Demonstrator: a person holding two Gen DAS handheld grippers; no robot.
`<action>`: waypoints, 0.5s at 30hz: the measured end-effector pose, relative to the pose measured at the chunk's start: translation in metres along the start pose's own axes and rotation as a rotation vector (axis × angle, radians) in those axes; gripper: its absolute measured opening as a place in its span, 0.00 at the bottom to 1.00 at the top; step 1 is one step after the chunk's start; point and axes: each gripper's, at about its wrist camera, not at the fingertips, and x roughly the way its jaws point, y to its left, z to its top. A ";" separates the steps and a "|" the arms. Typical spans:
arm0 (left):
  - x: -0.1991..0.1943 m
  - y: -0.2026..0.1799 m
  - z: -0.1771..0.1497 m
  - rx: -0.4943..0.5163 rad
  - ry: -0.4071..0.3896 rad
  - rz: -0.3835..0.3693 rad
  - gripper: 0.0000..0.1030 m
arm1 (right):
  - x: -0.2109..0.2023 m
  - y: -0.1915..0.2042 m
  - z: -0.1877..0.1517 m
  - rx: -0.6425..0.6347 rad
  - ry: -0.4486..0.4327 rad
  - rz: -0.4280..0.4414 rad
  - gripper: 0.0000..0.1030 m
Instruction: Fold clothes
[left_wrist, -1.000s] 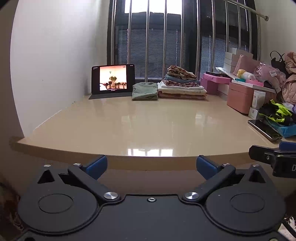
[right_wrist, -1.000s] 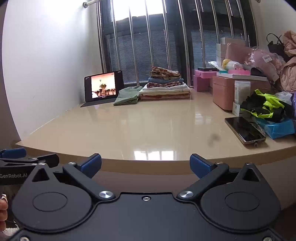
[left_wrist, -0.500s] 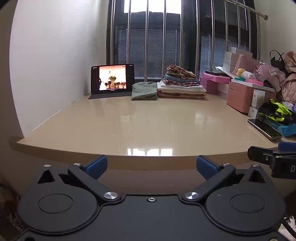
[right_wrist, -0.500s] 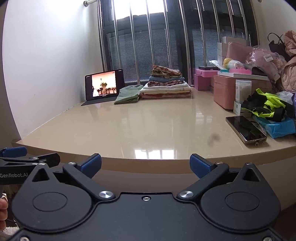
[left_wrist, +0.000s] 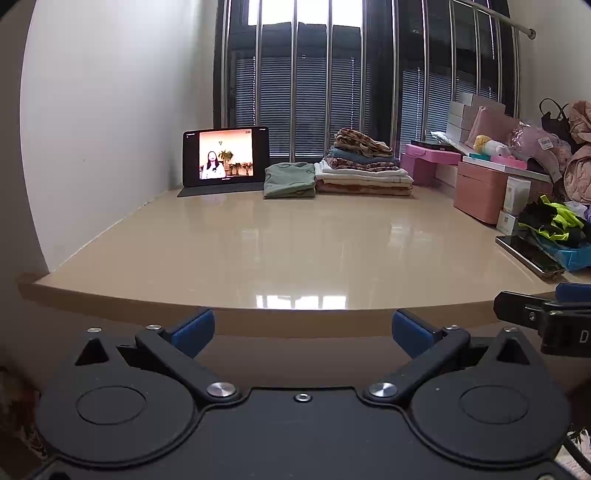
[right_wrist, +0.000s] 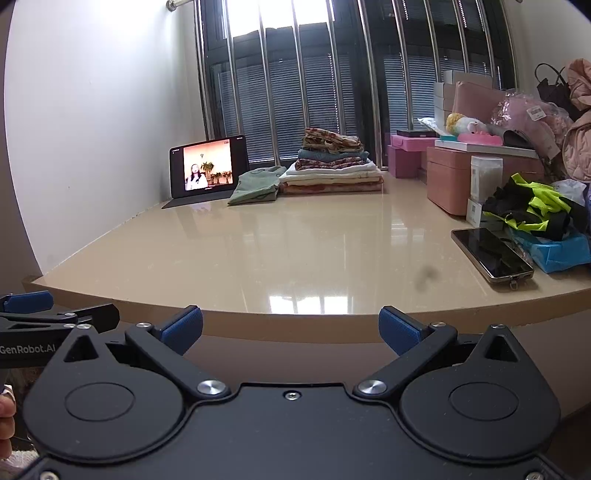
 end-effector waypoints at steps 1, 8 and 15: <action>0.000 0.000 0.000 0.002 -0.001 -0.001 1.00 | 0.000 0.000 0.000 0.000 0.000 0.000 1.00; -0.001 -0.001 -0.001 0.010 0.000 -0.005 1.00 | 0.001 -0.001 -0.001 0.003 0.003 0.000 1.00; -0.001 -0.001 0.000 0.015 -0.001 -0.007 1.00 | 0.002 -0.001 -0.001 0.004 0.005 0.001 1.00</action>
